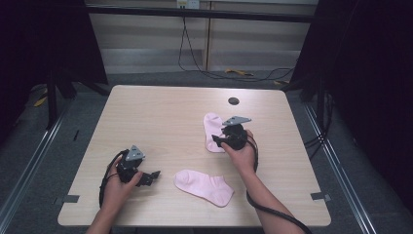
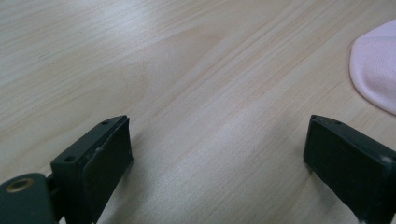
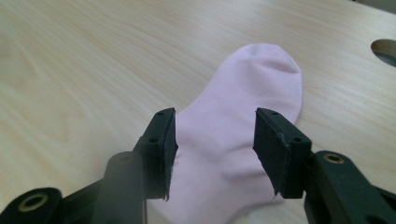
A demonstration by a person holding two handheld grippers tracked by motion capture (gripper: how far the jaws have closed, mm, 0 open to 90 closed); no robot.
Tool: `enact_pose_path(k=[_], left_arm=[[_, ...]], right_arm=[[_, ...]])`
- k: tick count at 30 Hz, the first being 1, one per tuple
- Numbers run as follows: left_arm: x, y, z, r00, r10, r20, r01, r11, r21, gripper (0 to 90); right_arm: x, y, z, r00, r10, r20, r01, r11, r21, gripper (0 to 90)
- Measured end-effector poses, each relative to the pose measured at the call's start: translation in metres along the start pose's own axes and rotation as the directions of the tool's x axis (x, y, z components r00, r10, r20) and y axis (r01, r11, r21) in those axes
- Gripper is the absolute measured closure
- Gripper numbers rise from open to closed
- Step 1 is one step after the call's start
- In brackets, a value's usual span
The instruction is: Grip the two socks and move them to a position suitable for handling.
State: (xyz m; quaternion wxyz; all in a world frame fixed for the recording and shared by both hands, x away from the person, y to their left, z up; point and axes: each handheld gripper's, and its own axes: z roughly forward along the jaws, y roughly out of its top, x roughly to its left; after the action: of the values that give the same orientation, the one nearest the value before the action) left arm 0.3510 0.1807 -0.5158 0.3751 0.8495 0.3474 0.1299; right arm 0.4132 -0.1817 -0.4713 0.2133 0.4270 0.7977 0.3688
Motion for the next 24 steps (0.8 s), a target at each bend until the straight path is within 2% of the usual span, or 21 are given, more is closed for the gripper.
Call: enact_pose_path(k=[4,6,7,11,13,14,15,17,20,24], left_arm=[[0.000,0.000,0.000,1.0000,0.000,0.002,0.000,1.0000,0.002,7.1],[0.000,0.000,0.000,1.0000,0.001,0.002,-0.001,1.0000,0.003,7.0],[0.000,0.000,0.000,1.0000,0.000,0.003,0.000,1.0000,0.002,7.0],[0.000,0.000,0.000,1.0000,0.004,0.004,-0.004,1.0000,0.005,7.0],[0.000,0.000,0.000,0.9999,0.008,0.006,-0.008,0.9999,0.006,7.0],[0.000,0.000,0.000,0.9999,0.008,0.006,-0.008,1.0000,0.006,7.0],[0.000,0.000,0.000,0.9999,0.009,0.006,-0.009,0.9999,0.007,7.0],[0.000,0.000,0.000,0.9999,0.009,0.006,-0.009,0.9999,0.007,7.0],[0.000,0.000,0.000,0.9999,0.008,0.006,-0.009,0.9999,0.006,7.0],[0.000,0.000,0.000,0.9999,0.008,0.006,-0.008,0.9999,0.006,7.0]], right_arm=[[-0.006,0.006,0.024,0.9974,0.054,0.047,-0.056,0.998,0.042,46.8],[-0.010,0.009,0.035,0.9947,0.081,0.063,-0.085,0.994,0.063,41.0],[-0.012,0.009,0.040,0.9944,0.083,0.065,-0.088,0.994,0.070,38.9],[-0.014,0.006,0.052,0.9944,0.067,0.081,-0.076,0.991,0.111,39.6],[-0.014,0.001,0.055,0.9931,0.089,0.076,-0.096,0.992,0.082,45.1],[-0.014,0.001,0.055,0.9929,0.090,0.078,-0.096,0.992,0.080,52.0],[-0.014,0.002,0.053,0.9946,0.079,0.068,-0.084,0.992,0.090,70.5],[-0.014,0.005,0.051,0.9970,0.069,0.036,-0.073,0.990,0.120,81.8],[-0.016,0.006,0.049,0.9974,0.072,0.004,-0.072,0.988,0.137,86.2],[-0.016,0.006,0.038,0.9963,0.071,-0.049,-0.068,0.995,0.073,86.9]])
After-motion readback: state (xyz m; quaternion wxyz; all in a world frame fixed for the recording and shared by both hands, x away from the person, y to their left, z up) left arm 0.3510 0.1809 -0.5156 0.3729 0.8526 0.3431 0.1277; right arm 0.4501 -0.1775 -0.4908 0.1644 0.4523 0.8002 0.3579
